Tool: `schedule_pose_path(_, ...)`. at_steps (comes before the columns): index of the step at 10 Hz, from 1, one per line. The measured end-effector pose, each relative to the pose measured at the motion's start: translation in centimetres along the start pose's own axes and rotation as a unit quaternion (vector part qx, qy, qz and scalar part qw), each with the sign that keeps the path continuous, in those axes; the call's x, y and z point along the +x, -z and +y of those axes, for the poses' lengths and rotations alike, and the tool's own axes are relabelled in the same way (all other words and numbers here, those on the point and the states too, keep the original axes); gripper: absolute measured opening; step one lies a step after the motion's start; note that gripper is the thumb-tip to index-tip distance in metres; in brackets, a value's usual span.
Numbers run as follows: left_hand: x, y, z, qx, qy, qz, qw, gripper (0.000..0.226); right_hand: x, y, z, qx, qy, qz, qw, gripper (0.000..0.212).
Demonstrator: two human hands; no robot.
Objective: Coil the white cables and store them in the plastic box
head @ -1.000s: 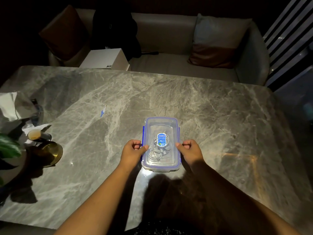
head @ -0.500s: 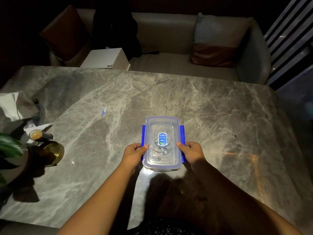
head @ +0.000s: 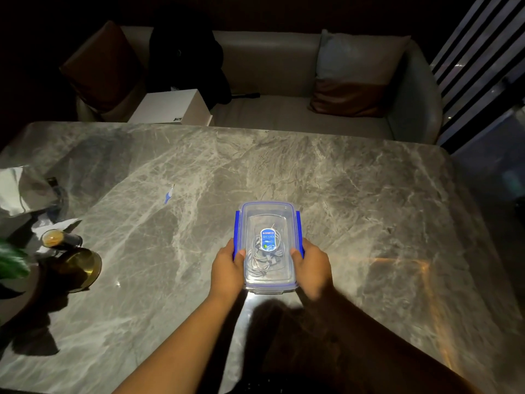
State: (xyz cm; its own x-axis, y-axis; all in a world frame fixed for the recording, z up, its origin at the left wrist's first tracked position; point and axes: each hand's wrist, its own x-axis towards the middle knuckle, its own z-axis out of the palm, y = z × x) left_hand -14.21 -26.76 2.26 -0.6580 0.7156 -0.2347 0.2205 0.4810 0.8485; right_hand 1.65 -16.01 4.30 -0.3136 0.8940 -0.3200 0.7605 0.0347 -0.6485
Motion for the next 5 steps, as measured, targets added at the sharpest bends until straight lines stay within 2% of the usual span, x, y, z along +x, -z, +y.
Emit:
schedule_pose_path(1,-0.2,-0.7,0.4,0.084,-0.01,0.022,0.996,0.022,0.1,-0.4,-1.1,-0.124,-0.002,0.007,0.992,0.03)
schedule_pose_path(2,-0.2,-0.6,0.8,0.114,-0.008,0.024,0.993,0.019,0.1,-0.4,-1.6,-0.163,-0.008,0.013,0.987,0.029)
schedule_pose_path(3,0.6,0.8,1.0,0.188,-0.029,-0.022,0.982,0.022,0.3,0.9,-1.8,-0.141,0.0,-0.027,0.99,0.028)
schedule_pose_path(4,2.5,2.8,2.4,0.321,-0.045,-0.107,0.94,0.031,1.6,3.5,-2.4,-0.188,0.018,-0.097,0.977,0.028)
schedule_pose_path(5,4.8,5.1,5.4,0.385,-0.023,-0.134,0.913,0.033,3.6,7.0,-4.1,-0.207,0.032,-0.098,0.973,0.028)
